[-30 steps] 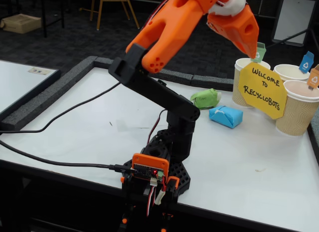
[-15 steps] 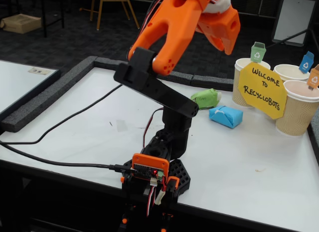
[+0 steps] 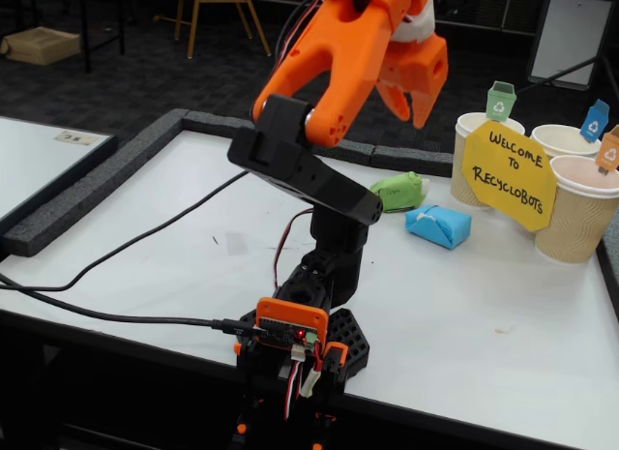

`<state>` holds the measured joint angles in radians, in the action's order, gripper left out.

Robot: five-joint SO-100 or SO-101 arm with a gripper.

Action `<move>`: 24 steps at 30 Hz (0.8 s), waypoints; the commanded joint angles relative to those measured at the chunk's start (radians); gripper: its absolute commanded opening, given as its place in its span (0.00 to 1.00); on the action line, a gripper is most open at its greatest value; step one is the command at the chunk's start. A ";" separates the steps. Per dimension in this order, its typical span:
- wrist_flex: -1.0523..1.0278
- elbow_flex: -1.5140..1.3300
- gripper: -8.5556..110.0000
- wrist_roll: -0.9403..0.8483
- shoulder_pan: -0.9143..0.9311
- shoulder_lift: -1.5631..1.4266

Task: Sort rubbish by color.

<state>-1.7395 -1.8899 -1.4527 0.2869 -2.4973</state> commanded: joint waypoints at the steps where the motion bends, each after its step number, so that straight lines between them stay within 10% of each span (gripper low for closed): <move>1: 0.044 0.017 0.07 0.020 -0.020 -0.029; 24: 0.701 0.041 0.07 0.061 0.132 0.454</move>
<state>-1.1674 -1.9083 -1.4527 0.3866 -2.0571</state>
